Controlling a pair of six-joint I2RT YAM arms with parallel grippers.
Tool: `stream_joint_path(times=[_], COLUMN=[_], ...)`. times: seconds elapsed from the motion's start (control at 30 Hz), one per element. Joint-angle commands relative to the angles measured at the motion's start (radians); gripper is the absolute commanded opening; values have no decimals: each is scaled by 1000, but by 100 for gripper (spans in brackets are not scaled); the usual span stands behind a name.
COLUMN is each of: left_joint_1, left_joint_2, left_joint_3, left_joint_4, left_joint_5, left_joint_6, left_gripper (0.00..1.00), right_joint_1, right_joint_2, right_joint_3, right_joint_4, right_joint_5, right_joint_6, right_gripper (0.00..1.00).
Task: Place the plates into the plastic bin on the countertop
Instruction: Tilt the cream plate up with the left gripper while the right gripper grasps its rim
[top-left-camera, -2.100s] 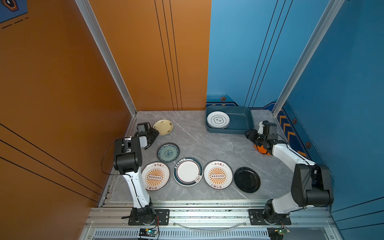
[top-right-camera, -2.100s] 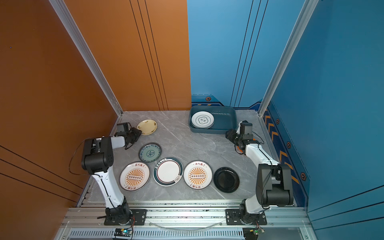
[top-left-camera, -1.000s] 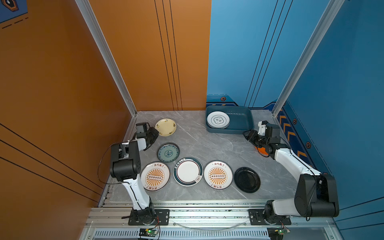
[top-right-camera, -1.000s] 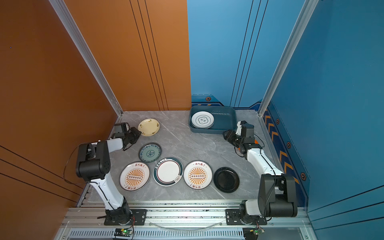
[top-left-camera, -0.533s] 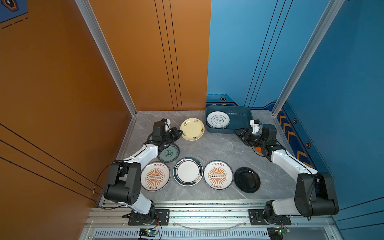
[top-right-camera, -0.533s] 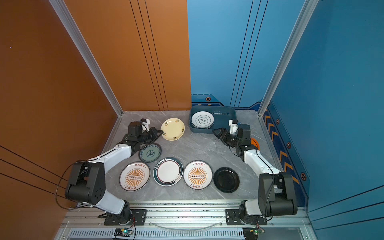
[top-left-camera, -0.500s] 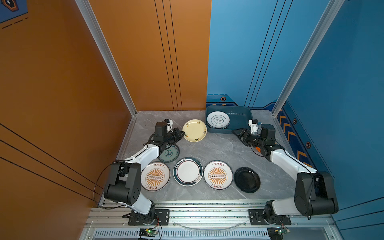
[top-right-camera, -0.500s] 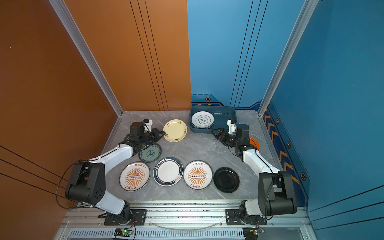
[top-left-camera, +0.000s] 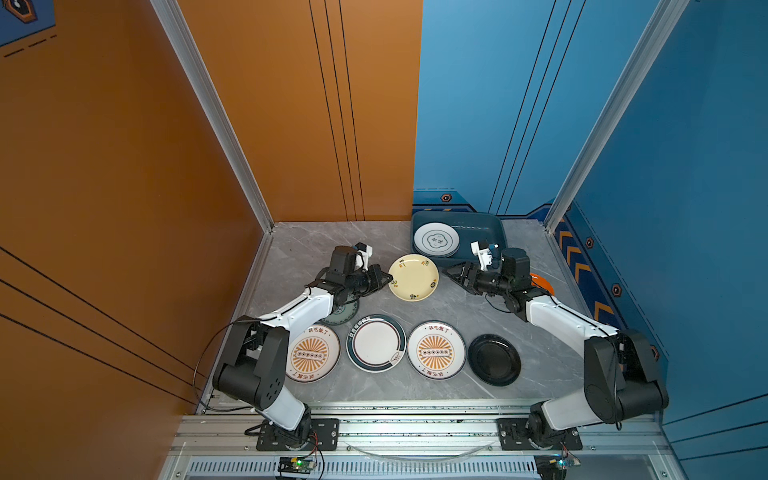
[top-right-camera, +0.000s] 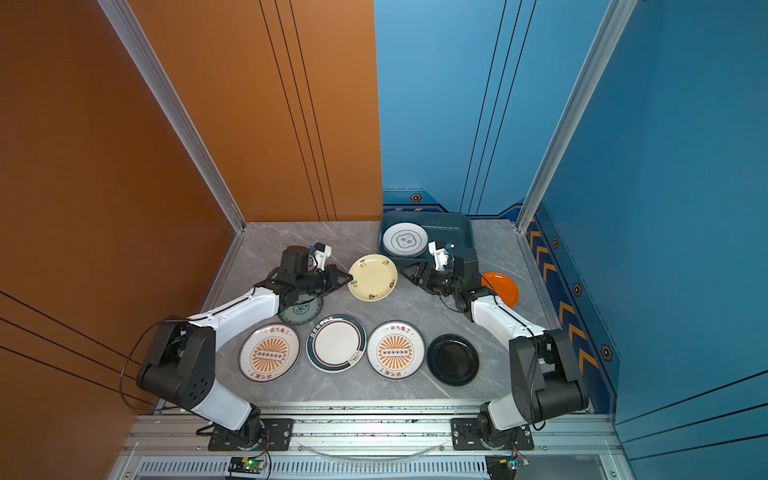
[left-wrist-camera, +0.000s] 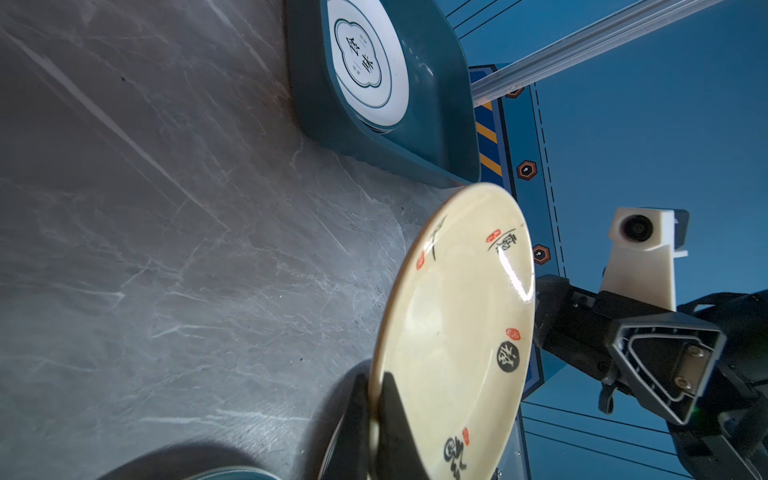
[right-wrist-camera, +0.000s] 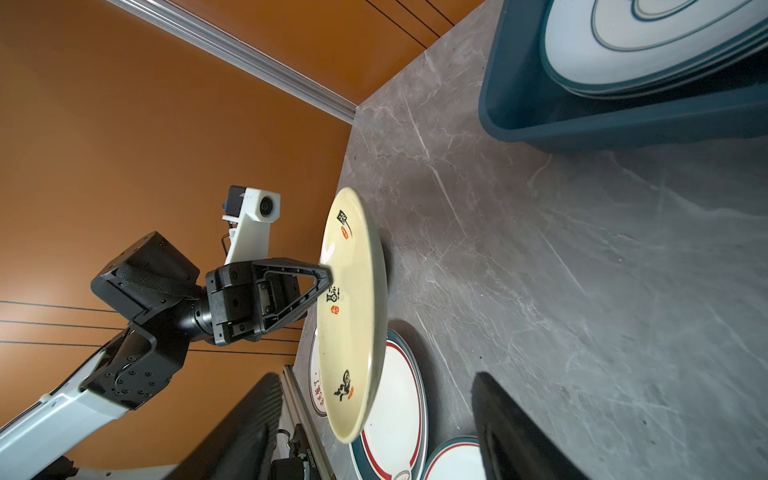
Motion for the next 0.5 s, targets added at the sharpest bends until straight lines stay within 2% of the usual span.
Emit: stream_joint_path(times=[0.0,0.13,0.3,0.47], left_joint_1=[-26,-45,-52,-58], left_joint_2=[23,39,54,60], left_joint_3=[43,43,79,90], left_joint_4=[18,26,26,27], left_joint_5=[32,29,23,26], left_joint_6=[7,3,10,12], left_gripper=[0,0,0,0], right_joint_1=[19,36,61,77], right_joint_2=[15,34,79,114], right_joint_3=[23,31,34,32], right_joint_4=[46,56,90,114], right_joint_5=[-27,-26,-32,-32], right_joint_6=[-9,1,37,57], right_gripper=[72,68,46,32])
